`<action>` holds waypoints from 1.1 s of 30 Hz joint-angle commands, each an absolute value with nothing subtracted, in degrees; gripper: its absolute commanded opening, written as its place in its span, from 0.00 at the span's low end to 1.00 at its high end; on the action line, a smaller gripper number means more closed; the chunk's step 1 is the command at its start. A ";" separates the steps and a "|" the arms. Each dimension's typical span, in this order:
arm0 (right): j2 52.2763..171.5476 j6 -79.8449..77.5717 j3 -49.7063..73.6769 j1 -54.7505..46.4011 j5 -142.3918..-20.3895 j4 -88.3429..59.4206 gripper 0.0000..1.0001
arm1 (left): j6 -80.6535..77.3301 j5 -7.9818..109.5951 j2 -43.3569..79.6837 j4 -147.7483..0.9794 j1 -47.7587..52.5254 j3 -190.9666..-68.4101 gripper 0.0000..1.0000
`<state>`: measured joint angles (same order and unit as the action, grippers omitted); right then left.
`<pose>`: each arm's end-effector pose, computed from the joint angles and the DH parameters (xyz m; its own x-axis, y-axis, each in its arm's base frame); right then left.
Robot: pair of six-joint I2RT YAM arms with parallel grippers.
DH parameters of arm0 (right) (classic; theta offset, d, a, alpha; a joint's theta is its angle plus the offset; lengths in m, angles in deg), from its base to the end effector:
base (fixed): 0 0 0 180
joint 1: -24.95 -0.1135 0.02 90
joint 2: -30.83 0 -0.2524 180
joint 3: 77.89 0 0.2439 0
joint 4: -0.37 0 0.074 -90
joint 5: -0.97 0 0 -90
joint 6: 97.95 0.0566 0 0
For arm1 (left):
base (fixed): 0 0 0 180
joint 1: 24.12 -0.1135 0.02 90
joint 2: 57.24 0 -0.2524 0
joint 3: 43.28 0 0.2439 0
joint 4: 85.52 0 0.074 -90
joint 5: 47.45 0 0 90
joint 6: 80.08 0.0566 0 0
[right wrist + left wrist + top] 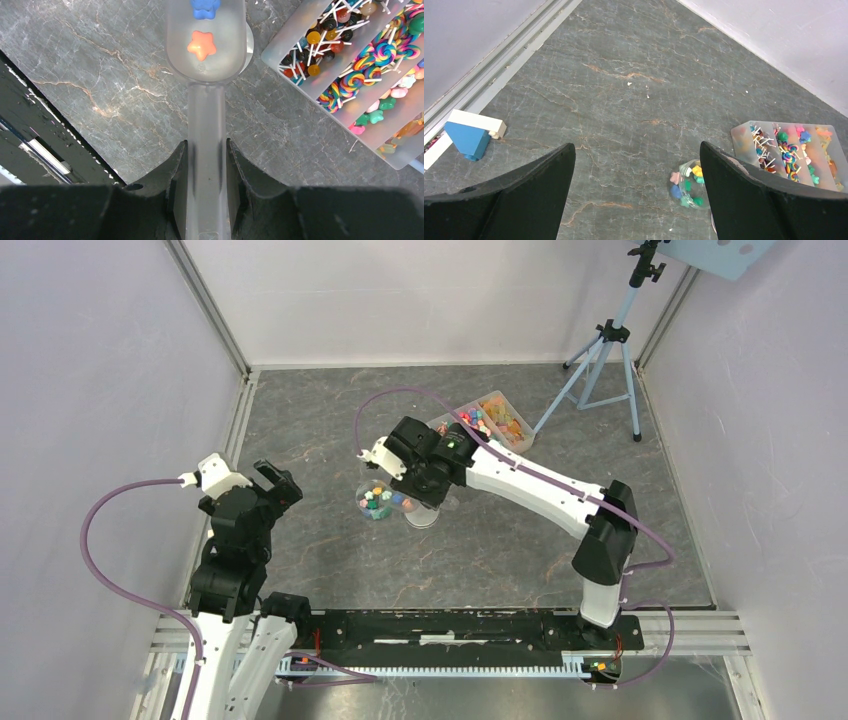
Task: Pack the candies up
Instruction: Place the fake candies in the packing bottle.
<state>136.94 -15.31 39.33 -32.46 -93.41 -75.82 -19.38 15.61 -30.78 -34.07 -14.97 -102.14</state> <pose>0.2106 0.3215 0.2847 -0.3791 -0.8301 -0.4090 -0.8785 0.4616 -0.1227 0.1202 0.0066 0.3160 -0.1435 -0.4188 -0.8967 -0.4028 0.8523 -0.3336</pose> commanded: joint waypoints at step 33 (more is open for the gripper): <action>140.27 -15.77 45.60 -34.74 -93.45 -79.59 0.00 | -18.42 13.81 -31.57 -35.00 -14.22 -103.23 1.00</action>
